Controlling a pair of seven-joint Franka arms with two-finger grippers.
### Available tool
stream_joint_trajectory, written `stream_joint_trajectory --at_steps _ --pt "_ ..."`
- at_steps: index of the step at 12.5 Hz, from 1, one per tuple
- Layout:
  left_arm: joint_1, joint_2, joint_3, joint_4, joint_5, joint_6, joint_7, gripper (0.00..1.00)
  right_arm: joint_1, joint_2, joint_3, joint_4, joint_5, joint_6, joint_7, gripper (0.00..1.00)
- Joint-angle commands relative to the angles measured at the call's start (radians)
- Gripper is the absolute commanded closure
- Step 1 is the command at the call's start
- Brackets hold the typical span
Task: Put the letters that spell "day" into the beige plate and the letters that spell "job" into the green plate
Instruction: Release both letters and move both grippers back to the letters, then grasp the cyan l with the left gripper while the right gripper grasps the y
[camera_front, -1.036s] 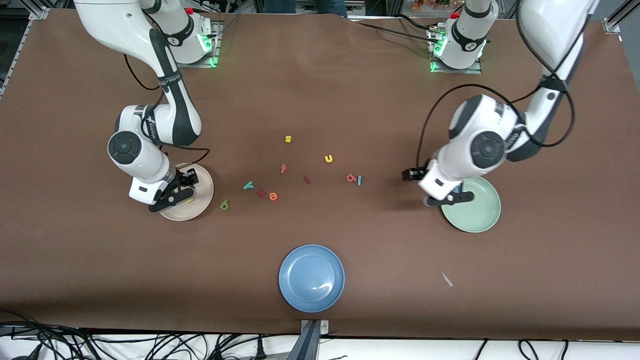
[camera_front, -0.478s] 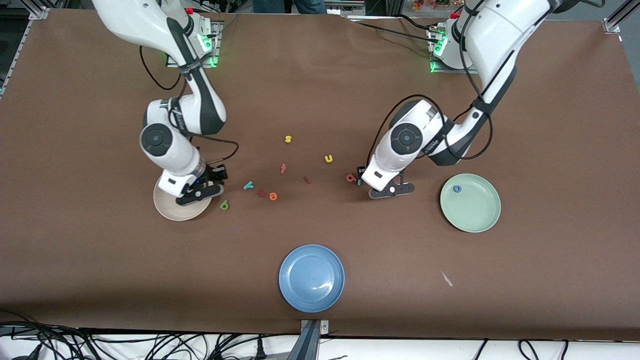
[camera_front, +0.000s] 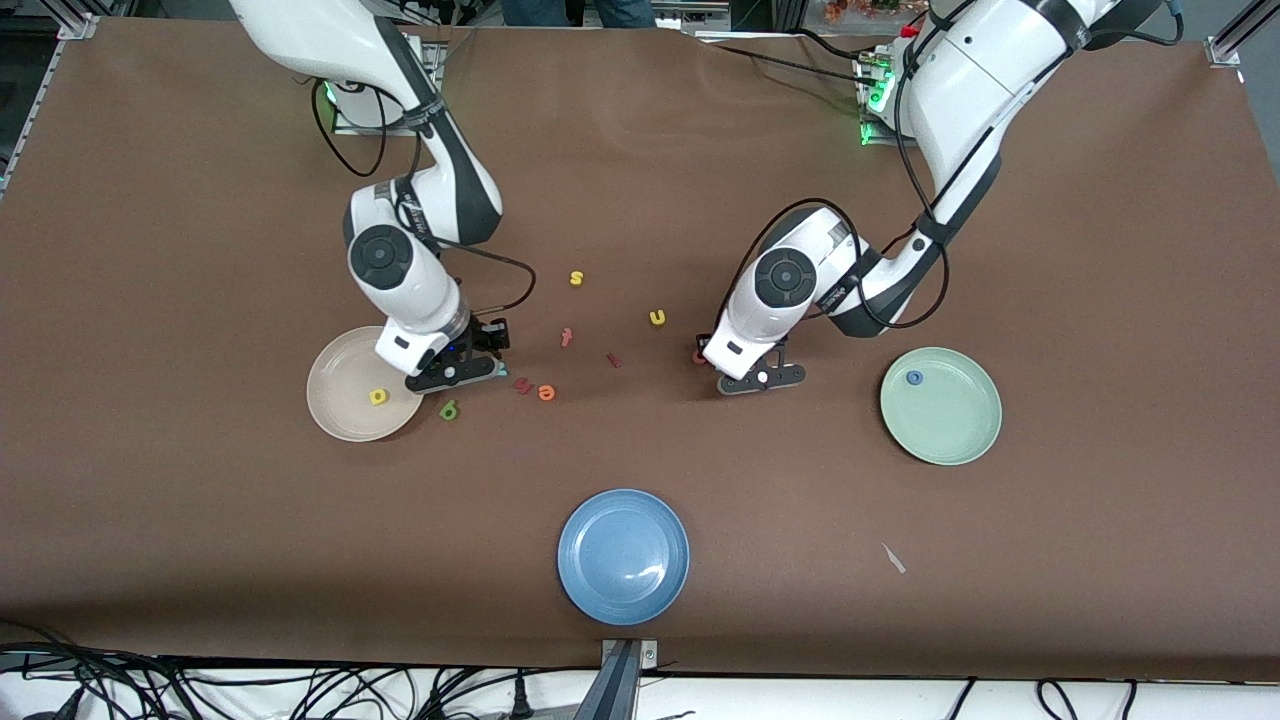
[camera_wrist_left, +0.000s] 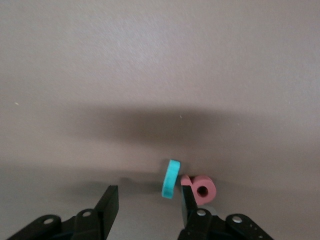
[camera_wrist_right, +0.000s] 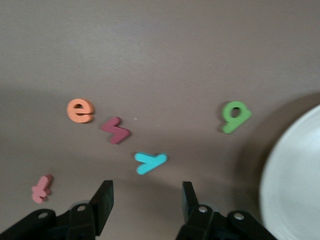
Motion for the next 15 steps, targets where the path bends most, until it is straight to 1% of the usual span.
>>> stream_joint_trajectory --at_steps 1,4,5,7,8,10,15 --pt "-0.022 0.024 0.015 0.044 0.030 0.004 -0.028 0.42 0.014 0.028 -0.002 -0.009 0.007 0.061 0.016 0.36" --pt "-0.023 0.053 0.022 0.057 0.032 0.009 -0.026 0.45 0.014 0.038 -0.002 -0.018 0.006 0.092 -0.005 0.36" --pt "-0.023 0.062 0.023 0.076 0.041 0.009 -0.026 0.45 0.013 0.047 -0.002 -0.023 0.006 0.113 -0.033 0.36" --pt "-0.023 0.064 0.023 0.078 0.050 0.009 -0.028 0.45 0.008 0.065 -0.003 -0.023 0.006 0.150 -0.055 0.36" --pt "-0.023 0.064 0.022 0.076 0.052 0.007 -0.026 0.49 0.010 0.071 -0.003 -0.023 0.006 0.165 -0.055 0.36" --pt "-0.022 0.064 0.022 0.076 0.052 0.007 -0.026 0.59 0.008 0.082 -0.002 -0.026 0.007 0.187 -0.065 0.36" --pt "-0.034 0.066 0.022 0.076 0.049 0.003 -0.029 0.59 0.010 0.091 -0.002 -0.050 0.011 0.219 -0.065 0.36"
